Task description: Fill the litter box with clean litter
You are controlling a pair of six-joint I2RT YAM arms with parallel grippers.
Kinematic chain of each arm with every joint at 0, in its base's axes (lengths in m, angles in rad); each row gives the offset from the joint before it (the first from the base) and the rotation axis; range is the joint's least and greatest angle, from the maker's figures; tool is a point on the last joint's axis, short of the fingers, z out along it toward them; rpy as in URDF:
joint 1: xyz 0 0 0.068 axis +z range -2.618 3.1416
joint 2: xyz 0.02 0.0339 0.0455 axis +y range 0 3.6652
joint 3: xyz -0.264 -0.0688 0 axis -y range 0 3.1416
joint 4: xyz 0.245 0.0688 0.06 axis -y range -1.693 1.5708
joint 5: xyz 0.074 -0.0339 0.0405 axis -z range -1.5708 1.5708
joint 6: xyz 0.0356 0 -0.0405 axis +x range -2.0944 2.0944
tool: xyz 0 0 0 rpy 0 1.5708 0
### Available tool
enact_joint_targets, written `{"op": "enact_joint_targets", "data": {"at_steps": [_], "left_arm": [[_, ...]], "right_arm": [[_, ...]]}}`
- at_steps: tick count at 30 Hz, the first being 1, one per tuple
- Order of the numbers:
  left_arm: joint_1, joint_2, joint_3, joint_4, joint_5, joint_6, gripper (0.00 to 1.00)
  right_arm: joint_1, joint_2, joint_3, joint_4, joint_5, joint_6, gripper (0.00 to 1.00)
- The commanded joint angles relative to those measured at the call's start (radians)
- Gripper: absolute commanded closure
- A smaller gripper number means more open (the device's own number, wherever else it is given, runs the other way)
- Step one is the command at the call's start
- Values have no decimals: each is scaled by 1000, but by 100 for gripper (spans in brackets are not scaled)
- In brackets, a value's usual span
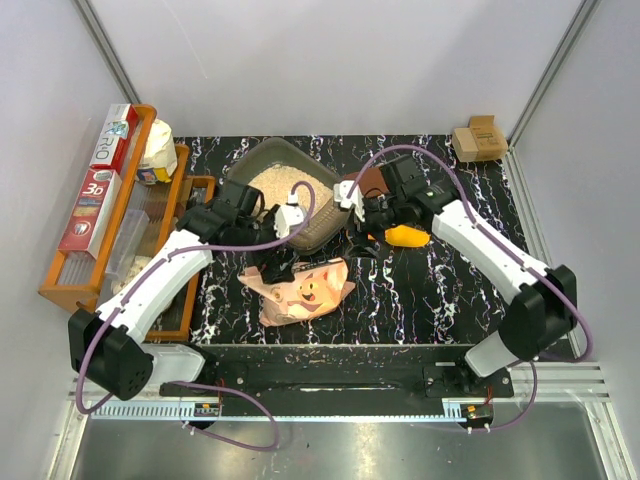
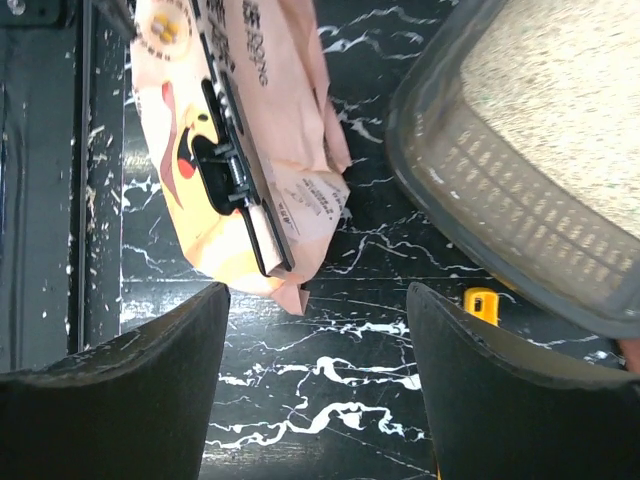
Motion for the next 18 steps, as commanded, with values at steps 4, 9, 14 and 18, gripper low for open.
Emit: {"op": "enact_joint_targets", "data": {"at_steps": [4,9,14,18], "left_arm": [[59,-46,3,129,68,-300,1],[99,-66,-24,125,63,-331,2],[214,-43,-26,114,135,-418,5],[233,-65,-46,126,138,-436,6]], "right_arm": [[54,55,53,-75,-51,-202,25],[87,73,45,-36,-68,-176,28],[122,67,1,54,-80,-139,32],[140,70,-18,108,-79,-102,34]]}}
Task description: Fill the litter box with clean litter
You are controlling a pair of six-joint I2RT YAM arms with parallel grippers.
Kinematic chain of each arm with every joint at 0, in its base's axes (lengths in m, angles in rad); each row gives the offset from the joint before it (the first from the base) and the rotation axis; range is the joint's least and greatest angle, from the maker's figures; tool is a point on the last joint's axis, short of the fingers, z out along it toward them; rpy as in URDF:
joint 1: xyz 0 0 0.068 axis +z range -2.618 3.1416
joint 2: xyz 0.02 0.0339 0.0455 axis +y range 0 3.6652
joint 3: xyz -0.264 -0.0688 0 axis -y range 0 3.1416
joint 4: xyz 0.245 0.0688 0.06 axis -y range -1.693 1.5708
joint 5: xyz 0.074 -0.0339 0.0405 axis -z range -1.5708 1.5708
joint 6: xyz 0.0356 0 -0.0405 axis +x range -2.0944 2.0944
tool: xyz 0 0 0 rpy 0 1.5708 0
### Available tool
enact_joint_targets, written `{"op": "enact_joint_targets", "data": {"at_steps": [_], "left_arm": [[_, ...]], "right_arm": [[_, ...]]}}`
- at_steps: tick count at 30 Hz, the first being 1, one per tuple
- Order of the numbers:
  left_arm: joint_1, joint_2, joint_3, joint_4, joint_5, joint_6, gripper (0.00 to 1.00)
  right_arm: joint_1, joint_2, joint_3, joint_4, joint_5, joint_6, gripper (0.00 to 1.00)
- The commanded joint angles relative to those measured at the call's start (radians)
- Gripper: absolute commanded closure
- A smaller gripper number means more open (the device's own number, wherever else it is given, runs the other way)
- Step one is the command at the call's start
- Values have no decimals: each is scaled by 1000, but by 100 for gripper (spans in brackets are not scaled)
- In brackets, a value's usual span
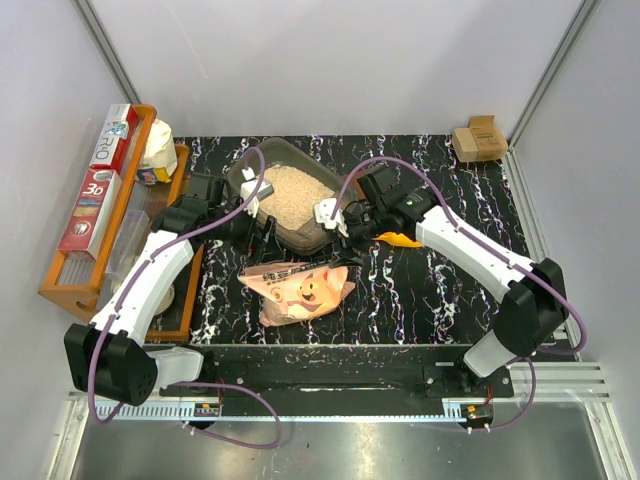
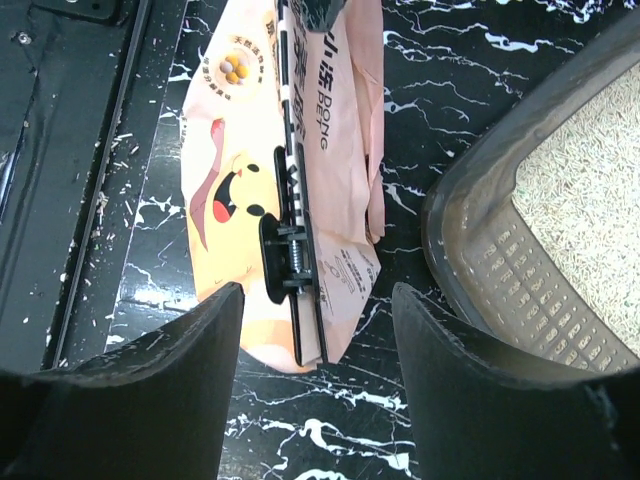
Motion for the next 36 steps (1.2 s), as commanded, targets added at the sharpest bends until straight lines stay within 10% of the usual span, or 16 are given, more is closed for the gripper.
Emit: {"op": "enact_joint_targets", "data": {"at_steps": [1,12,23,36], "left_arm": [[12,-31,-27,46,52,-63,6],[64,-74,-57,47,48,-63,7],[69,-80,-73,52,77,-56,7],[67,18,-31,147,121,-33,7]], "right_arm": [[24,3,-19,100,-36,49,34],[56,57,14,93,-40,51,45],[73,-4,12,145,35,78,84],[-136,-216,17,16,131,278,92]]}}
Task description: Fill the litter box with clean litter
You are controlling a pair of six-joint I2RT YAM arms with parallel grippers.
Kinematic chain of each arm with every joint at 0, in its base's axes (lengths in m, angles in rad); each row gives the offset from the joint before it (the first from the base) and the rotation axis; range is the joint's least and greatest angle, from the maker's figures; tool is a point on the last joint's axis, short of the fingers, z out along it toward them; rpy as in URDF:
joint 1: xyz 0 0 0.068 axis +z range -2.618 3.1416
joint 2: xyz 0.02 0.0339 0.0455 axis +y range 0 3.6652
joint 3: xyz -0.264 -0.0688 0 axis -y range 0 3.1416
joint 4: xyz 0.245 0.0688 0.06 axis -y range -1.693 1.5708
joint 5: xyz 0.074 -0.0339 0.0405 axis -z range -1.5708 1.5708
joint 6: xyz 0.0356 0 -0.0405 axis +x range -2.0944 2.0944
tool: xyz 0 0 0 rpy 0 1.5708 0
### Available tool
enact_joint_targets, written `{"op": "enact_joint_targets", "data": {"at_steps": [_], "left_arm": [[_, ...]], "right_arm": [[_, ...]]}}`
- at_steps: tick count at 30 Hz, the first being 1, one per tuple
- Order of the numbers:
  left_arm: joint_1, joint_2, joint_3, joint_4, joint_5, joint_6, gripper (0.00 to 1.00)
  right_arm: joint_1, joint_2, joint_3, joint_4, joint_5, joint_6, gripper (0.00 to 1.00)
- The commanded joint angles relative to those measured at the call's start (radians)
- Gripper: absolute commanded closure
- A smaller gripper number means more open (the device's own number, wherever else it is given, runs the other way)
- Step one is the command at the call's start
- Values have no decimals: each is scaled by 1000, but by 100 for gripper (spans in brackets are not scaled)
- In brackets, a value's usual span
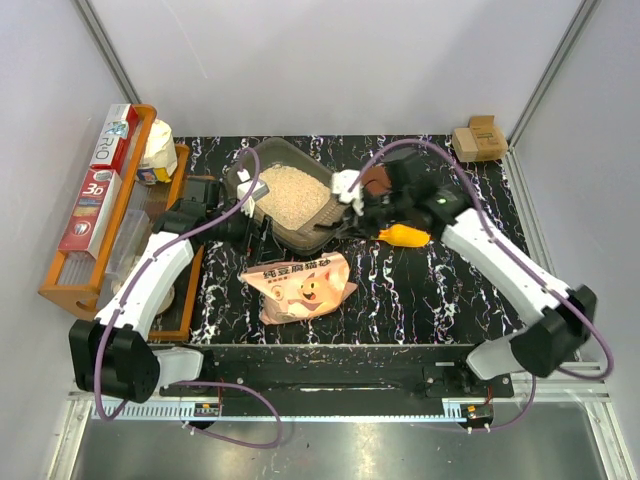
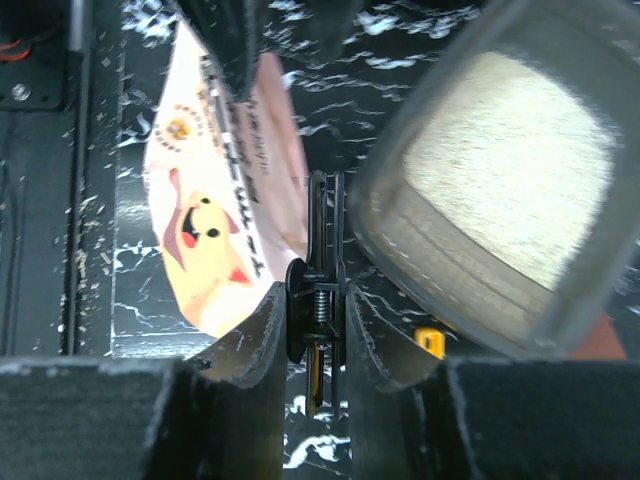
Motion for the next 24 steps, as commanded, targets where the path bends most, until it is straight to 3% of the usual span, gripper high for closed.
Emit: {"op": "enact_joint_targets", "data": {"at_steps": [1,7,13,17,20,24], "left_arm": [[5,21,48,61,51,9,7],[5,36,53,75,50,-2,7],[5,39,62,81,-30,-43,7],[6,39,59,70,-96,-116,6],[8,59,60,59,-177,-253,6],[6,60,59,33,-271,-334,6]], "right_arm": [[-157,-120,-58,-64,57,62,91],[-334,-98,-278,-329,106,-109,83],[-397,11,-410,-330,140,-111,71],[-450,134,-390,-307,182,-47,52],[-550,203,-338,-296,187,-30,38],[-628,246,-202,-337,186,-39,19]]}}
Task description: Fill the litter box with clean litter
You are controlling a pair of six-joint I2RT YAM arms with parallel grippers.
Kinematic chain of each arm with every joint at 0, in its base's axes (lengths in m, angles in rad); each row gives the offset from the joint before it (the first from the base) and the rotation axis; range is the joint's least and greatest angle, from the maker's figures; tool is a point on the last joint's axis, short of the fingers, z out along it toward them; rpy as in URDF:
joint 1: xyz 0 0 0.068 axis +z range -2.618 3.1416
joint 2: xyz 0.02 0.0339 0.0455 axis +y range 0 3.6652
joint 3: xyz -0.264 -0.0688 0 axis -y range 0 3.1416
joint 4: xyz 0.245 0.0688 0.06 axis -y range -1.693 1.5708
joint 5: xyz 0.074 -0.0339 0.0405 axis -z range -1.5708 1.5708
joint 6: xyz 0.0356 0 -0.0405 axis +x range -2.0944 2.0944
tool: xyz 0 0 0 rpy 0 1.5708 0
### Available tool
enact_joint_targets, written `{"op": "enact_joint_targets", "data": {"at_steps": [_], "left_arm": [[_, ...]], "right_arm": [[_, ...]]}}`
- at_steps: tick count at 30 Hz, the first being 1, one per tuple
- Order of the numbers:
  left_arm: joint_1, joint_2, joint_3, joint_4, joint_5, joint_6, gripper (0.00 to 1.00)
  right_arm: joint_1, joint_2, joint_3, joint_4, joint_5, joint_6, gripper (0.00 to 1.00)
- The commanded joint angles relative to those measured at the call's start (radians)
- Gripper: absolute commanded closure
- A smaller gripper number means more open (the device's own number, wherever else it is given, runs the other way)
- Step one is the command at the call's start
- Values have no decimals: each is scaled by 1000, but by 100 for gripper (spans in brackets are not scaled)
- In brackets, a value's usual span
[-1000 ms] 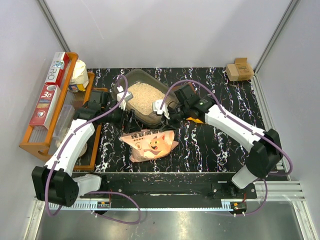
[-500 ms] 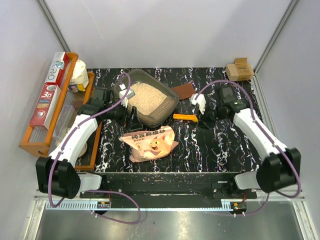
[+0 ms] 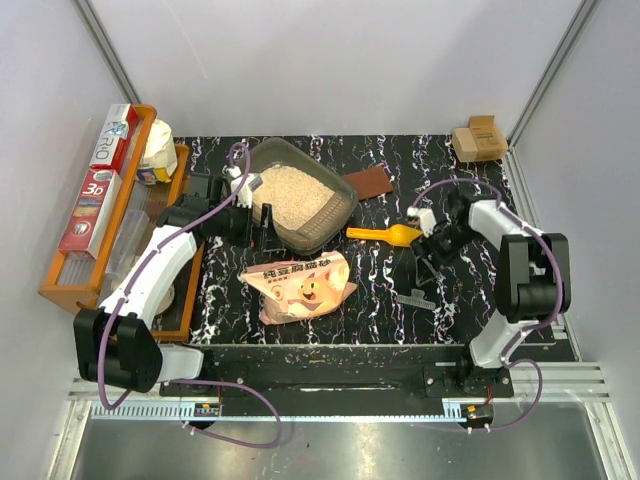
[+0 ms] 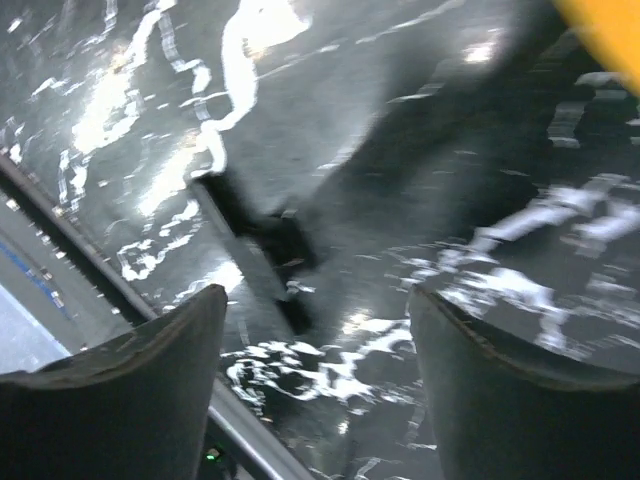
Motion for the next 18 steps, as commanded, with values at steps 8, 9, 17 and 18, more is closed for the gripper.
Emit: {"op": "enact_joint_targets", "data": {"at_steps": [8,9,17,18], "left_arm": [[66,-29,-42,-101,-206,-221,1],[86,-27,-59,-109,-200,-229,1],[291,81,-154,-97,254,-280,12],[286,86,-160,-95,275,-280,14]], "right_arm": [[-30,-235,235,152,-197,212,0],[-18,-247,234,204,-202,237,0],[94,-252,231,275,-156,354,0],[96,-252,229,278,-156,358,0]]}}
